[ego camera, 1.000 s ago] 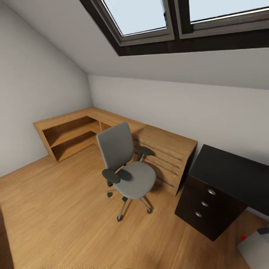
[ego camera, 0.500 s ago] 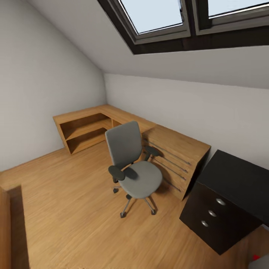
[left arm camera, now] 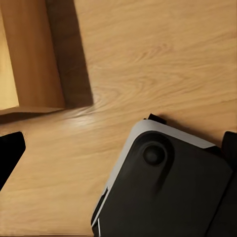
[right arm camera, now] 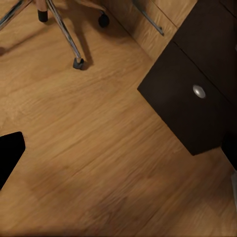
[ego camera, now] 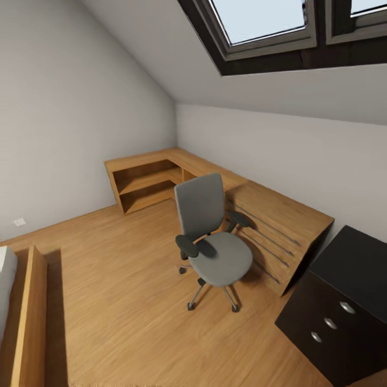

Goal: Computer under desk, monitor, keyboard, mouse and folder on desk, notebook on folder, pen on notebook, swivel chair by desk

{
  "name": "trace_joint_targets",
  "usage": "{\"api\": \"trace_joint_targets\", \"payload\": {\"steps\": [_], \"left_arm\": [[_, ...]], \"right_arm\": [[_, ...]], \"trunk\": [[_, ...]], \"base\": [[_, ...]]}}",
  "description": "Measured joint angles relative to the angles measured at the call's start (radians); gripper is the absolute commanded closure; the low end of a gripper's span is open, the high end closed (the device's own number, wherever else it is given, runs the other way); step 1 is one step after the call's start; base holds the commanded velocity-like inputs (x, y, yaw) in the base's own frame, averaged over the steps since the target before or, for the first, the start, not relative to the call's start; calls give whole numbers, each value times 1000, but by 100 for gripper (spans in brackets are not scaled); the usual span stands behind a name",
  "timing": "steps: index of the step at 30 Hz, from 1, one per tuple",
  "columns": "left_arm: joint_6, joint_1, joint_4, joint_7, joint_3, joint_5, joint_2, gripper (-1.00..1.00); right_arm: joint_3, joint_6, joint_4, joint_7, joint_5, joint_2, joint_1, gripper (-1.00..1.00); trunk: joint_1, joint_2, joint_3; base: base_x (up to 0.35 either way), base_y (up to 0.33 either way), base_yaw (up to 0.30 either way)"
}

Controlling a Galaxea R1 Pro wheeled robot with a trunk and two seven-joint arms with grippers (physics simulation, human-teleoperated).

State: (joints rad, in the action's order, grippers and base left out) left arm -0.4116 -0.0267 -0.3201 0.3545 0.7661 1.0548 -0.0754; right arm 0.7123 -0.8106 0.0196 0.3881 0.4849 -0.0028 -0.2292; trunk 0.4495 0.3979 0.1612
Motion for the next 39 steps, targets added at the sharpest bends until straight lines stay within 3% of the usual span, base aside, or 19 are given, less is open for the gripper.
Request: {"api": "trace_joint_targets", "payload": {"steps": [26,39], "left_arm": [[-1,0,6,0,1,-3,1,-100],[-1,0,6,0,1,-3,1,-100]], "right_arm": [[3,0,0,-1,0,-8,0,-100],[3,0,0,-1,-2,-8,1,-100]], "trunk": [[0,0,15],[-1,0,22]], "base": [[0,0,277],[257,0,277]]}}
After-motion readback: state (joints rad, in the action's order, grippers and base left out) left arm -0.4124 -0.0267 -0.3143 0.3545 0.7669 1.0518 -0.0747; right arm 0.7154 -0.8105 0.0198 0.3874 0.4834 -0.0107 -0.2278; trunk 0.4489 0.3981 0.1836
